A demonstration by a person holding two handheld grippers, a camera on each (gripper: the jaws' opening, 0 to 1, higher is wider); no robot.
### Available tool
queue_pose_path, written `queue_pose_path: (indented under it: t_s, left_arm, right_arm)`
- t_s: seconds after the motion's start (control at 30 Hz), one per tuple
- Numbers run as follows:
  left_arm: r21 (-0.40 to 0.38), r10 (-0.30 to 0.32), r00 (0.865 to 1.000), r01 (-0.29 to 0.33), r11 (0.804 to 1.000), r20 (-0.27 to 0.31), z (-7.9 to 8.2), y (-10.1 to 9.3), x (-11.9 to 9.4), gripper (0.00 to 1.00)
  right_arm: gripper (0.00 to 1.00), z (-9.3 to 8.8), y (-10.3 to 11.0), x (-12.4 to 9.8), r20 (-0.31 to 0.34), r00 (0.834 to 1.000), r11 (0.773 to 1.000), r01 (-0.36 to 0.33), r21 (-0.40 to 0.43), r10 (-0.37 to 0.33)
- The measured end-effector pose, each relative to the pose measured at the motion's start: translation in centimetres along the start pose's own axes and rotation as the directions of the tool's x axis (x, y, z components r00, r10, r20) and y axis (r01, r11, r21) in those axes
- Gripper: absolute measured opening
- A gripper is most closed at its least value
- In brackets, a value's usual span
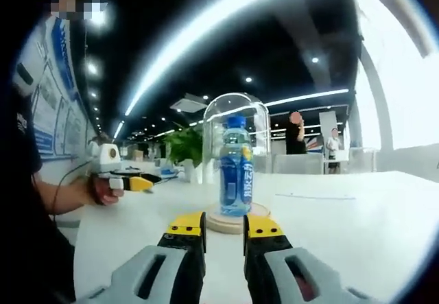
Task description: Open the cover put in the Mizone put the cover back on
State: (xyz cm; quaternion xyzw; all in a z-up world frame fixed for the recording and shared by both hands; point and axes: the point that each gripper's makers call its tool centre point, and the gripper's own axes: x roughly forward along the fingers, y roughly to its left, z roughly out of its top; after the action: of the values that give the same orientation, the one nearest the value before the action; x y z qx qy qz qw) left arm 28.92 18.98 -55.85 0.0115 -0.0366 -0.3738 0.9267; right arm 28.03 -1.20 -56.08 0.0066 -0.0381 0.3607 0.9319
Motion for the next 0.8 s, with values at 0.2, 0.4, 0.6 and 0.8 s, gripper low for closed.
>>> queue_pose_path:
  t_s: [0.2,0.4,0.6,0.8]
  left_arm:
    - [0.018,0.006,1.000,-0.006,1.000,-0.030,-0.7,0.2,0.4,0.17]
    - [0.041,0.003,0.999,-0.001,0.999,-0.044,-0.9,0.0,0.5,0.17]
    - [0.019,0.005,1.000,-0.004,1.000,-0.025,-0.5,0.1,0.1,0.17]
    - [0.020,0.004,1.000,-0.004,1.000,-0.026,-0.5,0.2,0.2,0.17]
  right_arm:
    - [0.14,-1.0,0.2,0.3,-0.043,0.999,1.000,0.008,-0.021,-0.009]
    - [0.14,-1.0,0.2,0.4,-0.043,0.999,1.000,0.008,-0.018,-0.009]
    - [0.14,-1.2,0.6,0.3,-0.051,0.999,1.000,-0.002,-0.027,0.000]
    - [0.14,-1.5,0.8,0.4,-0.064,0.998,0.999,-0.012,-0.031,0.010]
